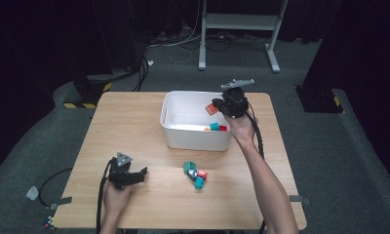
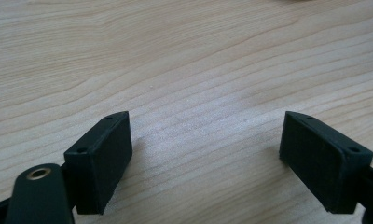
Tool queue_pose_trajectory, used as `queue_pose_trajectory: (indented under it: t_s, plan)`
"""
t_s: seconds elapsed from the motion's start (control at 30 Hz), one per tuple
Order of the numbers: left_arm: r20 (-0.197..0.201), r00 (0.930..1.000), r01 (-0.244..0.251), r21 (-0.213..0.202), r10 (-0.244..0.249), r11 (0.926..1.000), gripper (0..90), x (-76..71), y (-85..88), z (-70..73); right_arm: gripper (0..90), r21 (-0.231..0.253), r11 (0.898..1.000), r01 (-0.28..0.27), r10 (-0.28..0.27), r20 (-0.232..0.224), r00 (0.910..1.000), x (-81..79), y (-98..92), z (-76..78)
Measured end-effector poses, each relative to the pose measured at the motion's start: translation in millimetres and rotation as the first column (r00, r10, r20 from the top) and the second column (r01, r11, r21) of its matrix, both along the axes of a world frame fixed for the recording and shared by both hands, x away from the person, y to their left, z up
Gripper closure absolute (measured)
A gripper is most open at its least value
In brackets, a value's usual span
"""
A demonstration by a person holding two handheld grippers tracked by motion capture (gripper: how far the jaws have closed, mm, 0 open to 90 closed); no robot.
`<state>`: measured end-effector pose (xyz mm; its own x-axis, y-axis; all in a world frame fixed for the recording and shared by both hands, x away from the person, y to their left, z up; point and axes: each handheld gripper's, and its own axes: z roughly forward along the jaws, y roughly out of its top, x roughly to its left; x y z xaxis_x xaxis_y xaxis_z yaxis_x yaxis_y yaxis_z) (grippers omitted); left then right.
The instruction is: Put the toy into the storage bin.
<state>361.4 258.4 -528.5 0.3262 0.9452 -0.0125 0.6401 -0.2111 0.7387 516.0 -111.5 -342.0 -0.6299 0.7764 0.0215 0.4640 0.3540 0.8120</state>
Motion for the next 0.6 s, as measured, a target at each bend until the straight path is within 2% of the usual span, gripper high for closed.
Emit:
queue_pose_trajectory:
  t_s: [0.37, 0.6]
  plan:
    - [0.000, 1.0000, 0.000, 0.001, 0.000, 1.0000, 17.1, 0.0, 0.0, 0.0, 86.1, -0.018, 1.000, 0.015, -0.015, -0.024, 0.9996, 13.2, 10.4, -8.8]
    - [0.000, 1.0000, 0.001, 0.001, -0.001, 1.0000, 17.0, 0.0, 0.0, 0.0, 71.2, -0.003, 1.000, 0.006, -0.006, -0.047, 0.9989, 15.6, 11.1, -13.3]
